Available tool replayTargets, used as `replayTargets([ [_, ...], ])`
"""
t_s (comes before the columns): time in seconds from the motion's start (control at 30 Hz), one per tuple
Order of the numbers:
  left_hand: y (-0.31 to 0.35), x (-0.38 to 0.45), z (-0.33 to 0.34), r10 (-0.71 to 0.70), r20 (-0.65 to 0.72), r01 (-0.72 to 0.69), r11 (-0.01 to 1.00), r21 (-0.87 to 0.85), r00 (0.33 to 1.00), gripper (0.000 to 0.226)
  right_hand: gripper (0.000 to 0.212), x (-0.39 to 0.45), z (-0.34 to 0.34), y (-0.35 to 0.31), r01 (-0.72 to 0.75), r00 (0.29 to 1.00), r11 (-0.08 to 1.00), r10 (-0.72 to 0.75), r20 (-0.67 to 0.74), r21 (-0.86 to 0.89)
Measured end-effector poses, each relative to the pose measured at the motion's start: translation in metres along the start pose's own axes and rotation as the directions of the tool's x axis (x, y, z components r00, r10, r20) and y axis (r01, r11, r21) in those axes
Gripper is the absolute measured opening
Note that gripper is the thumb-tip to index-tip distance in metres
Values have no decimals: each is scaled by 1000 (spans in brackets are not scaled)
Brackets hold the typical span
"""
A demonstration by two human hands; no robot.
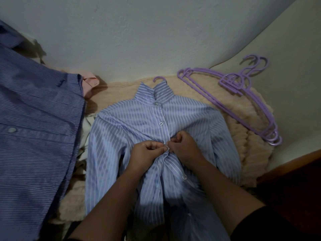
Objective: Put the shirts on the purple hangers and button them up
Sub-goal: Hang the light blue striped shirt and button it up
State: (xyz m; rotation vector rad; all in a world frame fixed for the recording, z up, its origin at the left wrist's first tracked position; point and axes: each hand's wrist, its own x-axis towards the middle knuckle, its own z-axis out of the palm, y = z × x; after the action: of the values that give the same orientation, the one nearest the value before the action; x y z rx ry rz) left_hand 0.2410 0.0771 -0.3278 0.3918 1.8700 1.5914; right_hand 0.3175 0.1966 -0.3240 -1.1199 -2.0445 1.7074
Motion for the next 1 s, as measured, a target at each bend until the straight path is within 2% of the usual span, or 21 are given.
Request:
replayTargets([
  [0.1,-1,1,0,16,3,-16,1000,8,1000,10,45,2,0,1,-20,1000,998,18,20,63],
  [0.33,1,0,0,6,15,-6,1000,-12,1000,10,46,2,0,3,-18,1000,997,18,-3,79],
  [0.43,0,-1,0,-14,16,15,999,-36,1000,2,48,3,0,4,-49,999,982,48,5,183],
  [0.53,0,2,0,-52,-38,51,999,-16,998,5,50,3,2,7,-50,999,963,48,14,265],
  [0.67,0,4,0,-81,-63,82,997,8,995,17,49,1,4,6,-9,1000,977,13,-19,213],
  [0.83,-1,3,3,-67,-106,69,997,23,992,9,40,-8,4,-3,56,995,998,-54,-82,30],
  [1.0,-3,1,4,-18,-116,31,993,113,993,9,39,-10,7,-6,63,995,995,-57,-87,75],
])
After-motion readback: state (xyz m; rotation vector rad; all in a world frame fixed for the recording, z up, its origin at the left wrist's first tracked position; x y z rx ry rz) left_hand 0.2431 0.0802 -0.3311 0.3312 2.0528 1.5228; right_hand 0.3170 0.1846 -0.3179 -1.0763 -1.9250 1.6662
